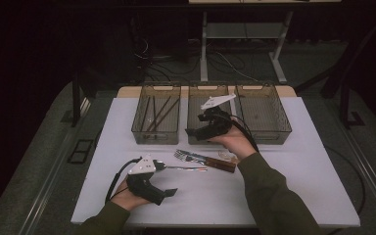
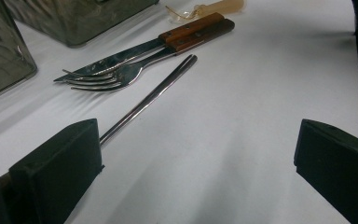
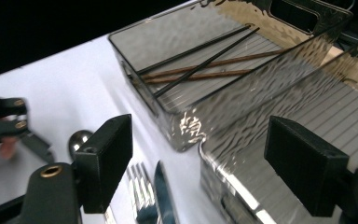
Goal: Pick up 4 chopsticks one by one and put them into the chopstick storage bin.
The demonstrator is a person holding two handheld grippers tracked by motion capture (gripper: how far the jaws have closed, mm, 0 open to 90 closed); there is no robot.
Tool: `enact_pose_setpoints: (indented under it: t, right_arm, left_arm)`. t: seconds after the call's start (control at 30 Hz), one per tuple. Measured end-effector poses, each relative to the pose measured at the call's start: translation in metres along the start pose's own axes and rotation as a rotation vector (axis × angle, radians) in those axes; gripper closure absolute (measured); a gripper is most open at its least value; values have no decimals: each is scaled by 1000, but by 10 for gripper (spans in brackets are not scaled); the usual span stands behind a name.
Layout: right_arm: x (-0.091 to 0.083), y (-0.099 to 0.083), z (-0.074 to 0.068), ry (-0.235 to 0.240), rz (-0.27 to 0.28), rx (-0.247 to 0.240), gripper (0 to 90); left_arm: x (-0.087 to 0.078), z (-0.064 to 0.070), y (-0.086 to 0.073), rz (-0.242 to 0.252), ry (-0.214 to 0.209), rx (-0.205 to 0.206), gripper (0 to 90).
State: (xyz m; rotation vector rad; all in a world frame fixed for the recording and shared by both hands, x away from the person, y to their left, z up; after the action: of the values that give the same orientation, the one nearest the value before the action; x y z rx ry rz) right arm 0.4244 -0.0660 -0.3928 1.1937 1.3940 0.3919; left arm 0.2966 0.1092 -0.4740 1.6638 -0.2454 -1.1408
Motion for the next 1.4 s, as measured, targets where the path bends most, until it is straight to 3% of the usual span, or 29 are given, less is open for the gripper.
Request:
enact_pose_setpoints:
  t: [0.37, 0.63, 0.97, 1.07, 1.4]
  right_arm:
    - [-41, -41, -9, 45, 59, 22, 206]
    - [-64, -69, -3, 16, 62, 25, 200]
    - [-99, -107, 4, -53, 97, 80, 191]
    - [-107, -117, 3, -66, 117, 98, 191]
    - [-128, -159, -8, -109, 95, 102, 171]
  left_arm:
    - [-1, -1, 0, -1, 18, -3, 0]
    - [0, -2, 0, -8, 23, -7, 0]
    - [-1, -2, 0, -8, 24, 0, 0]
    - [-1, -2, 0, -9, 25, 1, 0]
    - [-2, -2, 1, -5, 34, 4, 0]
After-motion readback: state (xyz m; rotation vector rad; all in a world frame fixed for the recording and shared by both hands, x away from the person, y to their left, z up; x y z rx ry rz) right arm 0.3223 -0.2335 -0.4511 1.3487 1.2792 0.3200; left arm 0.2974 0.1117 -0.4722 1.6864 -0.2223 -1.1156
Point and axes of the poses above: each handheld gripper's, and its own axes: x roughly forward along the jaws, y roughly out of its top, z roughly to its right, the point moved 6 cm from there along x, roughly forward along the jaws, and after that the axes turned 13 degrees about y, right-handed, at the moved point
